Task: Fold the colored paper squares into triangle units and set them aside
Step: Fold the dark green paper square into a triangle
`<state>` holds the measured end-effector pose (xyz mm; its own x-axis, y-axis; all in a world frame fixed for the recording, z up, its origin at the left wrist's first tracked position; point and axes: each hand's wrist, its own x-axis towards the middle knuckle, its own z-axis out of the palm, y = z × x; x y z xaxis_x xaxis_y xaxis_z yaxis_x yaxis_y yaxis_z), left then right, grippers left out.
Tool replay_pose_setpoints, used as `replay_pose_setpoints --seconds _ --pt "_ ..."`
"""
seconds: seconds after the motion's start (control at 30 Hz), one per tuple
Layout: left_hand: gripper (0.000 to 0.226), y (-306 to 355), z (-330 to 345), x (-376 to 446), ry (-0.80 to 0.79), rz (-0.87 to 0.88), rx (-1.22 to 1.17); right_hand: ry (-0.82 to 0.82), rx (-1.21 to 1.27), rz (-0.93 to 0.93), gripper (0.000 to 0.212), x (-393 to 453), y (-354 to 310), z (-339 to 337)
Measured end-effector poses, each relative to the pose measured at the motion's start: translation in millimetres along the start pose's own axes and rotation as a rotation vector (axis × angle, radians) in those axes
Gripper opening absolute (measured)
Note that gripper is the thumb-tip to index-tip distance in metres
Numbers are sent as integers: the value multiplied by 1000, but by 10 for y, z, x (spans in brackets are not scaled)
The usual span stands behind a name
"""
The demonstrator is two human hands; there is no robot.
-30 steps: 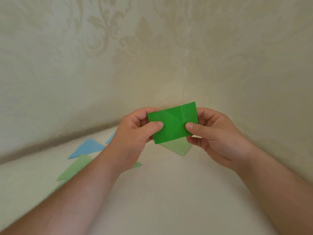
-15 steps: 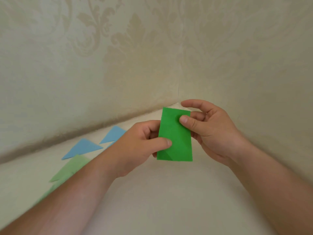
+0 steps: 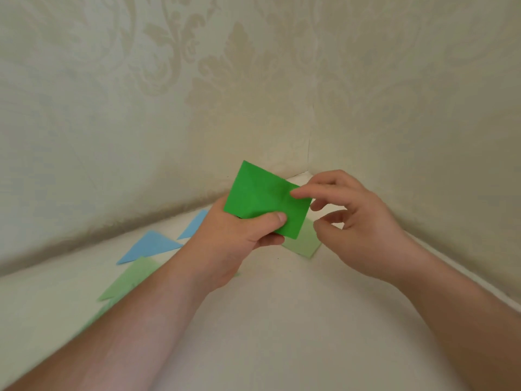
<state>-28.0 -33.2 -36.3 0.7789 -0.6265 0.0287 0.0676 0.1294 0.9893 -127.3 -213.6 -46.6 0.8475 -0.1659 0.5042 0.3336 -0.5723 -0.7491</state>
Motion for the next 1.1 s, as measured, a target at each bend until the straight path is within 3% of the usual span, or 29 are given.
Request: replay_pose_setpoints --seconds 0.23,0.37,0.53,0.77,0.97,1.1 --pt "42 11 14 -27 -106 -46 -86 4 96 -11 44 6 -11 23" --pt "47 12 25 -48 -178 -63 -89 51 173 8 41 14 -20 33" --pt "32 66 9 -3 -65 -21 -175 109 258 54 40 32 -19 11" --pt "12 71 -10 15 60 52 -126 128 336 -10 7 36 -35 -5" --pt "14 82 20 -6 42 88 -101 68 377 3 7 46 -90 -37" --pt "19 84 39 -23 10 97 -114 118 374 61 40 42 -93 -49"
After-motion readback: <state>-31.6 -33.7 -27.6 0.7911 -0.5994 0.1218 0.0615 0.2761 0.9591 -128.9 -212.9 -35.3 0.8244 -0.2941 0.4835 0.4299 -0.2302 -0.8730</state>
